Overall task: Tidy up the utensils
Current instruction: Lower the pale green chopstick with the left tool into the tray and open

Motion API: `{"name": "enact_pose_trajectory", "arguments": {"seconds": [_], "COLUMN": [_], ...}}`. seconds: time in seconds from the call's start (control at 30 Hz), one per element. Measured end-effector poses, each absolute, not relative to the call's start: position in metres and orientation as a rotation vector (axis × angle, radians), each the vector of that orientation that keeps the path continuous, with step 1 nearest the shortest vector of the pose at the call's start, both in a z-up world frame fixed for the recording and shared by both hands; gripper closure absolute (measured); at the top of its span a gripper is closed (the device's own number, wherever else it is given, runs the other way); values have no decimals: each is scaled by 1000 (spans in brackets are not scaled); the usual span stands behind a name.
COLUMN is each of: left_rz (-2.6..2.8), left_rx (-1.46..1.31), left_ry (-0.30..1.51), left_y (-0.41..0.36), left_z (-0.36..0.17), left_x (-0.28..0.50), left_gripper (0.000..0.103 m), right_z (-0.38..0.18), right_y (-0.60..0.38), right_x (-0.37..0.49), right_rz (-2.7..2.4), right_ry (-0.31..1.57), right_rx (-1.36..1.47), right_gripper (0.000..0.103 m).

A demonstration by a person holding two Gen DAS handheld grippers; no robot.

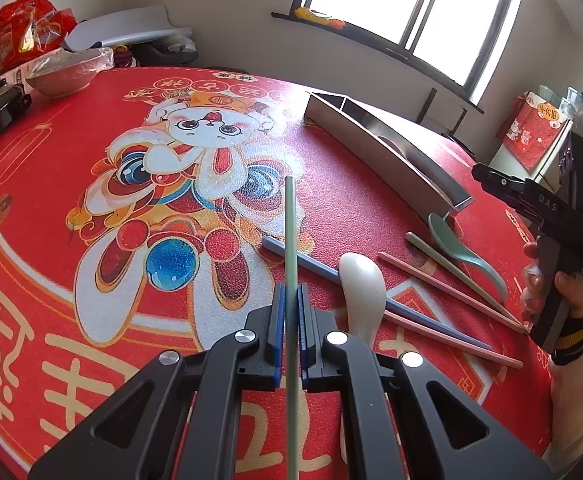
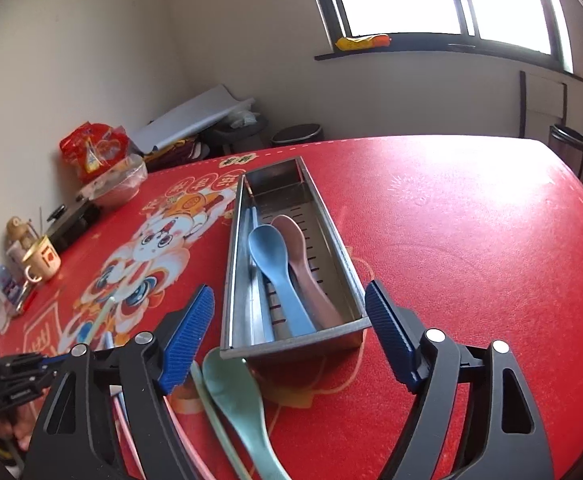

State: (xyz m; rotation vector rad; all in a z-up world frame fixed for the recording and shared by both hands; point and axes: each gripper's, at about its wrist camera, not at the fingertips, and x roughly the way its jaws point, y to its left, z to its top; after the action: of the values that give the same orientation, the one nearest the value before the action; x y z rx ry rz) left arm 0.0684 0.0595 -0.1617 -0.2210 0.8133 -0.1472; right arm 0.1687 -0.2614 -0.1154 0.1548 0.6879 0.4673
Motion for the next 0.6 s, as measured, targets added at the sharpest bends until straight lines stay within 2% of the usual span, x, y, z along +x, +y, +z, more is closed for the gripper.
{"name": "enact_pose_trajectory", "arguments": {"seconds": [0.07, 0.6], "left_rz": [-138, -148], "left_rx": [-243, -410], "left_ry": [830, 879], "left_y": [63, 30], "left_z": [-161, -128], "left_x": [71, 115], "left_gripper": [97, 97], "right_z": [-116, -124], "right_y": [-264, -289], "right_x": [169, 170], "right_rz": [496, 386], "right_ry": [707, 770], "right_rx": [174, 277], "right_gripper": [18, 16]}}
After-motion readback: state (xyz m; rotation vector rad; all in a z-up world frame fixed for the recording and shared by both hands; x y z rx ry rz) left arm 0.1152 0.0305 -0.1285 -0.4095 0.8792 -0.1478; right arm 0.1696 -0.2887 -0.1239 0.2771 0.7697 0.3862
